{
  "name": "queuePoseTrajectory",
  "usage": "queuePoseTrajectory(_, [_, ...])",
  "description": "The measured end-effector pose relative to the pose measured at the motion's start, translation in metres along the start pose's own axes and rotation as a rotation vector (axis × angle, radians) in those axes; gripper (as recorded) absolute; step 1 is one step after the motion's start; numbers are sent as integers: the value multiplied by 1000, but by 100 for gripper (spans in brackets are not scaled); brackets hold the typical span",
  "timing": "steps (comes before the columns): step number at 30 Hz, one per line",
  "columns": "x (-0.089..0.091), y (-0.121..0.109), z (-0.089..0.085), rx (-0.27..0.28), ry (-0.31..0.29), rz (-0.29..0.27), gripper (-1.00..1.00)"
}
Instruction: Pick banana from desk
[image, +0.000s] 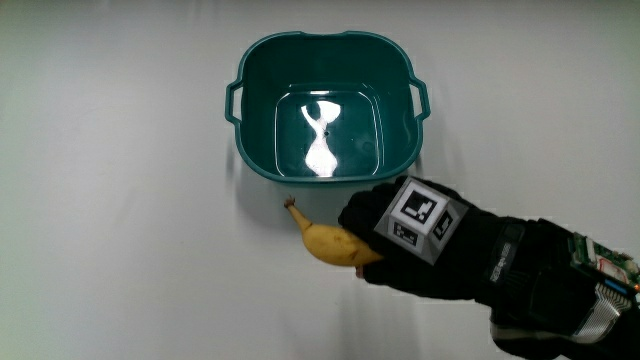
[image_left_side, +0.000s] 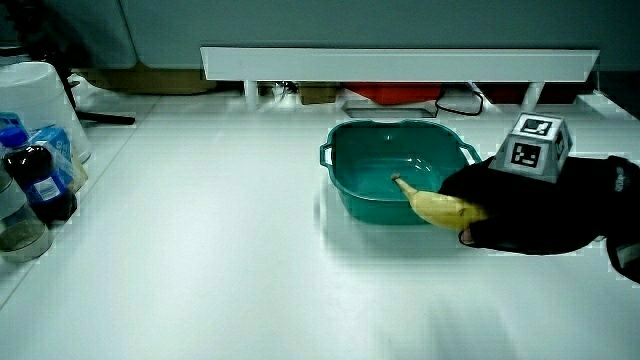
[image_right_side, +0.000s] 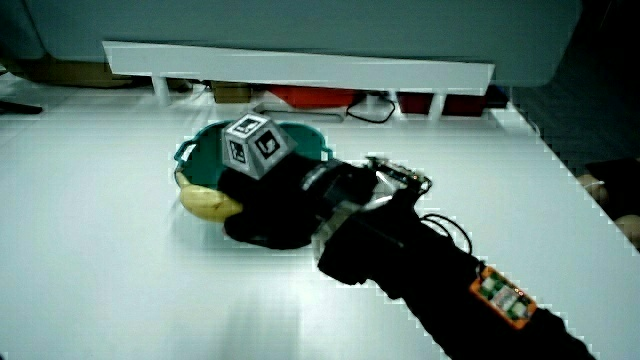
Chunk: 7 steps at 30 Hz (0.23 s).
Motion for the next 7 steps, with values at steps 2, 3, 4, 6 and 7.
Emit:
queuePoseTrajectory(2, [4,0,7,13,-5,-10,100])
queuePoseTrajectory(3, [6,0,10,15,-9,-15,100])
queuePoseTrajectory(4, [7,0,15,25,-16,-19,100])
queuePoseTrajectory(6, [12,2,18,32,-16,-27,100])
queuePoseTrajectory(7, [14,3,20,35,-16,-32,100])
